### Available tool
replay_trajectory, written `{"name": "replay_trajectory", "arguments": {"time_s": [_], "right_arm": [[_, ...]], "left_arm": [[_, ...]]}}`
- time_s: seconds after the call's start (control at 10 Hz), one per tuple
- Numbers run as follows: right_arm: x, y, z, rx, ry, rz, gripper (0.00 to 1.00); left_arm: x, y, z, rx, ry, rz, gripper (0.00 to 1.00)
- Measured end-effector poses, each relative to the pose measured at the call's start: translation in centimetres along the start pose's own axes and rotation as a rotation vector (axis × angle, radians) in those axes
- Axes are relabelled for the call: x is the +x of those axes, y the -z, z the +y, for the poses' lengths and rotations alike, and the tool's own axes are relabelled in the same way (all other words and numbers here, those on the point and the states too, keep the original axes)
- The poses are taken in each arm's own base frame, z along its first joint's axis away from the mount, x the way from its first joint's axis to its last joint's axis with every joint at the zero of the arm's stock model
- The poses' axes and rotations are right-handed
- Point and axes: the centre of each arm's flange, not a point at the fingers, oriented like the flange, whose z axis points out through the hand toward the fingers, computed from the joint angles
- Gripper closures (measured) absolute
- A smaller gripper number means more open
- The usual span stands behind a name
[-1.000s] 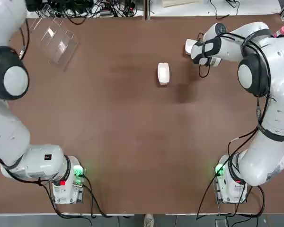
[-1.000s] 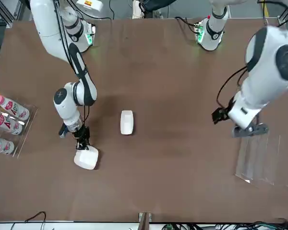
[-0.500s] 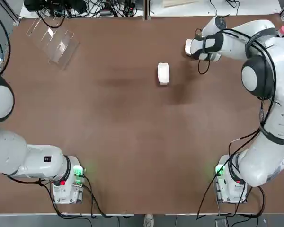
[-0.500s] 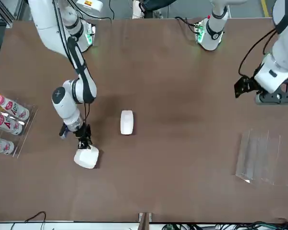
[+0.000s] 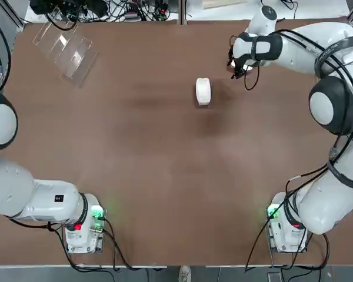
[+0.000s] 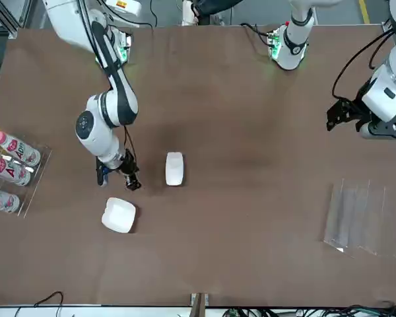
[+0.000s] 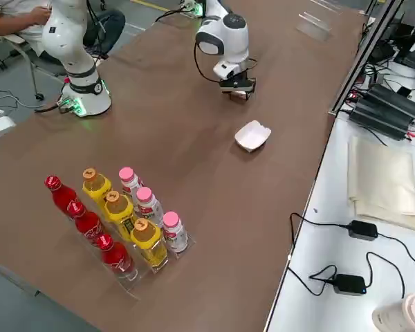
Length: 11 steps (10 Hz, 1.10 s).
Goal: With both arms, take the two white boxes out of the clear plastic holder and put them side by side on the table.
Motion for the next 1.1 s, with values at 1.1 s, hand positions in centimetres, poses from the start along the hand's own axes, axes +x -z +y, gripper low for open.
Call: {"name": "replay_trajectory", "arguments": {"time_s": [1.1], "right_arm": [[-10.1, -4.4, -1.6, -0.011, 0.868, 0.119, 0.07]], "left_arm": [[0.2, 1.7, 0.8, 0.023, -0.03, 0.036, 0.0]]}}
